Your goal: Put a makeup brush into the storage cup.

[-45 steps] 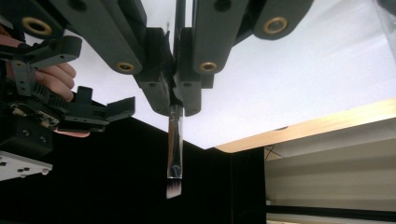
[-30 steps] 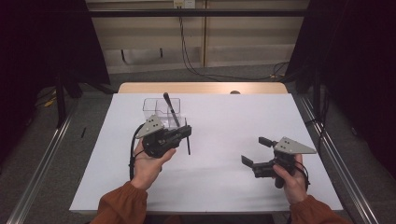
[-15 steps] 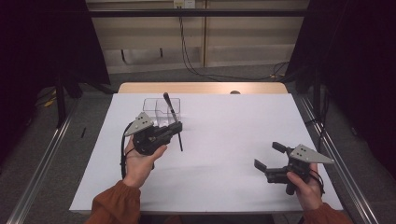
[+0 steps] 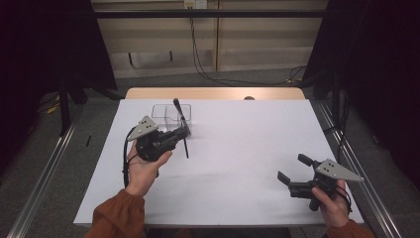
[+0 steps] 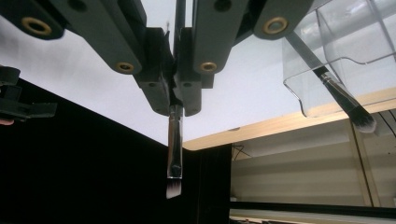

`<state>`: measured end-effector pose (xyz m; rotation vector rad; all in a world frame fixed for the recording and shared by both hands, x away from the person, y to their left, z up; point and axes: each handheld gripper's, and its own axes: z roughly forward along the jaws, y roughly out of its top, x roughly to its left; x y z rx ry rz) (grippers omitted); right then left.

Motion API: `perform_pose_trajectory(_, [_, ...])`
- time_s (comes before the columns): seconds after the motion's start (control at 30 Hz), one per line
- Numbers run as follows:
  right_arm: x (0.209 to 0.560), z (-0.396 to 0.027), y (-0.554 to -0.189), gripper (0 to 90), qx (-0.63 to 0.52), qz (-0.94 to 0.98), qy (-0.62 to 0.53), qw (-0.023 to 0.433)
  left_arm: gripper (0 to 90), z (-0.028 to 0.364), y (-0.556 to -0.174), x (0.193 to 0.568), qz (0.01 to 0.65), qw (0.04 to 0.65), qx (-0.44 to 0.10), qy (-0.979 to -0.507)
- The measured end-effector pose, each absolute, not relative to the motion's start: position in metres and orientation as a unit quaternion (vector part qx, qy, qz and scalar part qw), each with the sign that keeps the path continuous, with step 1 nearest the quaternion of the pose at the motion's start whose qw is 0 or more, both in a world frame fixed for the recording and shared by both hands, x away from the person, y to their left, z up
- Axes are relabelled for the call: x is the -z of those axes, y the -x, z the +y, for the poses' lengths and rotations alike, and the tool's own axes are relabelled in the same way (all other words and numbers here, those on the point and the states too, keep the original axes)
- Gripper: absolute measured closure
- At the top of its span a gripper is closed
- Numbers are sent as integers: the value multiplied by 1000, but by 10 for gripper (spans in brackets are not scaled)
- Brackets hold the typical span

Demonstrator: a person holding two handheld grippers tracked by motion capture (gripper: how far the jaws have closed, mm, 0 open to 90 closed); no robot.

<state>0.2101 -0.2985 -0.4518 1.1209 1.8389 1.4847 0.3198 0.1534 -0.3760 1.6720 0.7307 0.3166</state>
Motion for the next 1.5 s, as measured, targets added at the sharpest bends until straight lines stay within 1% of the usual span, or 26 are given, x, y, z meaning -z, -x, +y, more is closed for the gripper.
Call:
perform_pose_trajectory(0.23, [453, -297, -208, 3, -550, 677, -413, 261, 855, 158, -325, 374, 322, 604, -138, -716])
perform_pose_trajectory(0.47, [456, -295, -209, 7, -547, 670, -422, 271, 855, 161, -336, 376, 333, 599, -137, -715])
perform_pose_trajectory(0.77, [458, -293, -209, 3, -543, 676, -416, 274, 856, 167, -345, 368, 341, 603, -142, -707])
perform_pose_trajectory(0.93, [458, -293, -209, 0, -545, 676, -415, 272, 855, 165, -347, 363, 341, 596, -151, -711])
perform_pose_trajectory(1.27, [458, -293, -209, 0, -548, 676, -413, 270, 855, 162, -372, 356, 350, 599, -176, -699])
perform_pose_trajectory(1.5, [458, -293, -209, 0, -548, 676, -413, 269, 855, 155, -390, 360, 366, 579, -191, -703])
